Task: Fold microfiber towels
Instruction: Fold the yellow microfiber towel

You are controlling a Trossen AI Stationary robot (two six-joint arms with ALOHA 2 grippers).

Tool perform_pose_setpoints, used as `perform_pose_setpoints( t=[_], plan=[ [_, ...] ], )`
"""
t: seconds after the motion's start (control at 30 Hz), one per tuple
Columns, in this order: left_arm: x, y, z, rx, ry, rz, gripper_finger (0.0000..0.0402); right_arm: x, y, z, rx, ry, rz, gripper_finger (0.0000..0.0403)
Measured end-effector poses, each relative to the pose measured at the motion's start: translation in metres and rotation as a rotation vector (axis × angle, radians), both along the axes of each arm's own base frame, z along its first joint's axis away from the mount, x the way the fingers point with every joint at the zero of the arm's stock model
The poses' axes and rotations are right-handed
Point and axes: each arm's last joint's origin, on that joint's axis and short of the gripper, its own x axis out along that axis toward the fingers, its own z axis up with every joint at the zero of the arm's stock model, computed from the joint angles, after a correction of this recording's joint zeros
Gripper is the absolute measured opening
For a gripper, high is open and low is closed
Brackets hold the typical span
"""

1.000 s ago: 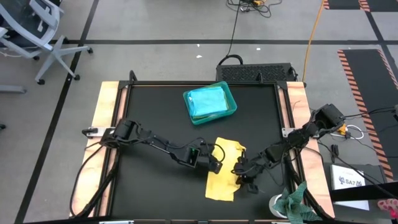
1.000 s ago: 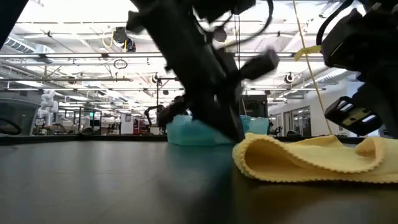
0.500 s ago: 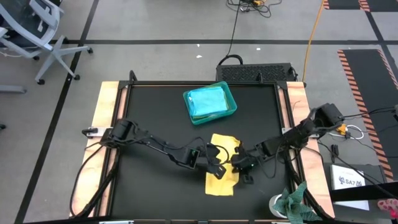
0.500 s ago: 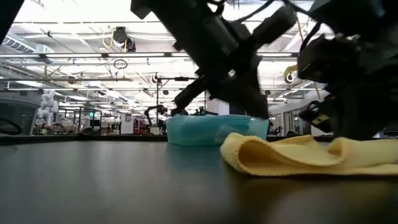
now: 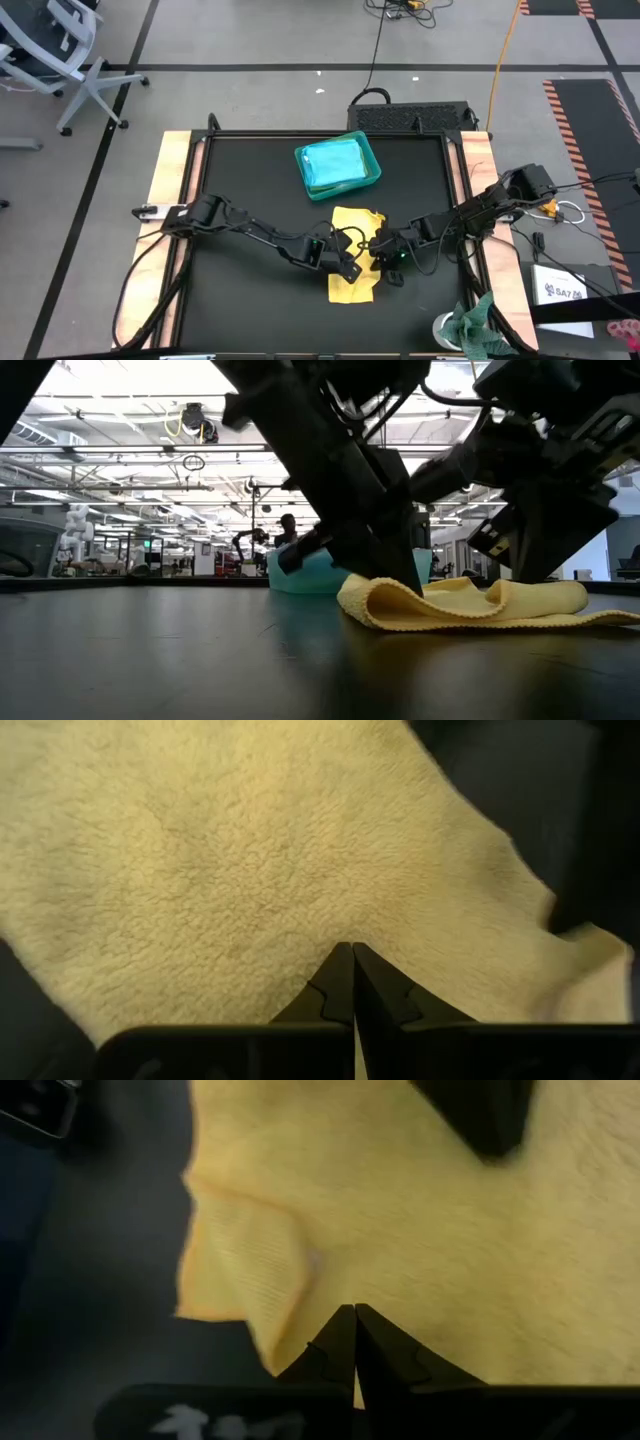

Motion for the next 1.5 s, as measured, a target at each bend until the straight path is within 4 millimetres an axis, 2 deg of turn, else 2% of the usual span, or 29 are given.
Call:
perform_pose_setpoints(
  t=[0.2, 0.43, 0.8, 1.17, 1.3, 1.5],
  plan=[
    [0.001, 0.000, -0.005, -0.009, 0.012, -0.014, 0.0001, -0.001, 0.010, 0.003, 0.015, -0.025, 0.020, 0.0000],
    [0.001, 0.000, -0.005, -0.009, 0.016, -0.020, 0.0001, 0.003, 0.004, 0.003, -0.134, -0.106, -0.034, 0.0000],
    [0.001, 0.003, -0.005, -0.018, 0.022, 0.003, 0.0001, 0.018, 0.006, -0.007, -0.079, -0.177, -0.077, 0.0000],
    [0.001, 0.008, -0.006, -0.017, 0.029, 0.018, 0.0001, 0.017, 0.027, -0.029, -0.018, -0.114, -0.048, 0.0000],
    [0.001, 0.011, -0.006, -0.022, 0.034, 0.019, 0.0001, 0.014, 0.035, -0.029, 0.015, -0.099, -0.045, 0.0000],
    [0.001, 0.016, -0.007, -0.012, 0.053, 0.024, 0.0000, 0.006, 0.042, -0.015, 0.140, -0.054, 0.031, 0.0000]
  ],
)
